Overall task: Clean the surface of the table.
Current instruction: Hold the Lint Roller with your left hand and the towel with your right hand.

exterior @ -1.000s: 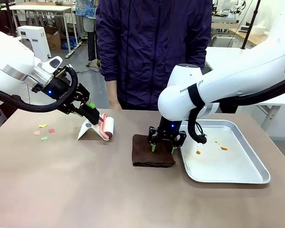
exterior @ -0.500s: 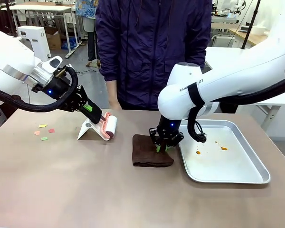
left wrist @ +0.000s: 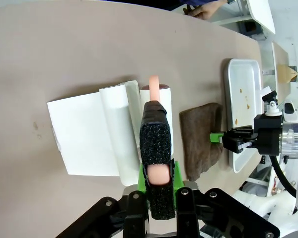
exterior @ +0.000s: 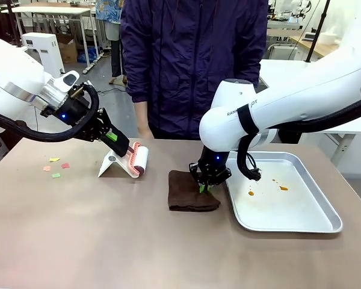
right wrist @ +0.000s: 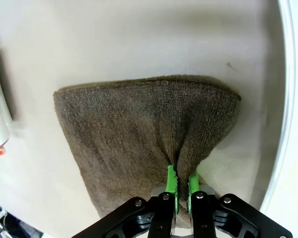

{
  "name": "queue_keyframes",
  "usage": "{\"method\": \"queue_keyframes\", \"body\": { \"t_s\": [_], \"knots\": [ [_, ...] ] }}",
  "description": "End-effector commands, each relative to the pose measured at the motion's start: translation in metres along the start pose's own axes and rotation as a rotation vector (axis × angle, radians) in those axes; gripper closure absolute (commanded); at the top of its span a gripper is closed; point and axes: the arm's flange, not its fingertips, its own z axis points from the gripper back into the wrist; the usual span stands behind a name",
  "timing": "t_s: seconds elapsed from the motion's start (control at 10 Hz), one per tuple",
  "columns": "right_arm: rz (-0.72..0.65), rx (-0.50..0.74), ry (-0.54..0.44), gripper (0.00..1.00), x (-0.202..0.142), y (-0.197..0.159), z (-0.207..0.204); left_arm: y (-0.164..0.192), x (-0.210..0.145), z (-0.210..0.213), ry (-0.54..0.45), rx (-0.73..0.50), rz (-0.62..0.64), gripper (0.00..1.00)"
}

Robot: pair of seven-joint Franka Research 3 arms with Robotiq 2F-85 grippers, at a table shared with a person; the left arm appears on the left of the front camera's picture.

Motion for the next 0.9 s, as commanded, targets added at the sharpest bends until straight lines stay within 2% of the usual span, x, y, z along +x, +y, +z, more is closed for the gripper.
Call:
{"method": "queue_keyframes", "body": {
  "t_s": [0.0, 0.1, 0.3, 0.4, 0.5, 0.8],
  "knots": [
    [0.0, 0.006, 0.004, 1.0, 0.004, 0.0, -0.006, -0.005, -0.003, -0.001, -0.029, -0.022, 0.003, 1.0],
    [-0.006, 0.041, 0.0, 1.0, 0.004, -0.004, -0.003, -0.005, -0.004, 0.001, -0.029, -0.035, 0.008, 1.0],
    [-0.006, 0.318, 0.009, 1.0, 0.0, -0.025, 0.018, -0.002, -0.01, 0.015, -0.031, -0.127, 0.035, 1.0],
    [0.012, 0.504, 0.018, 1.0, -0.004, -0.043, 0.031, 0.003, -0.015, 0.027, -0.021, -0.193, 0.049, 0.84],
    [0.04, 0.656, 0.042, 1.0, -0.007, -0.059, 0.041, 0.007, -0.022, 0.04, -0.004, -0.261, 0.034, 0.84],
    [0.144, 1.023, 0.071, 1.0, -0.025, -0.104, 0.065, 0.02, -0.057, 0.097, 0.153, -0.536, -0.015, 0.84]
  ]
}}
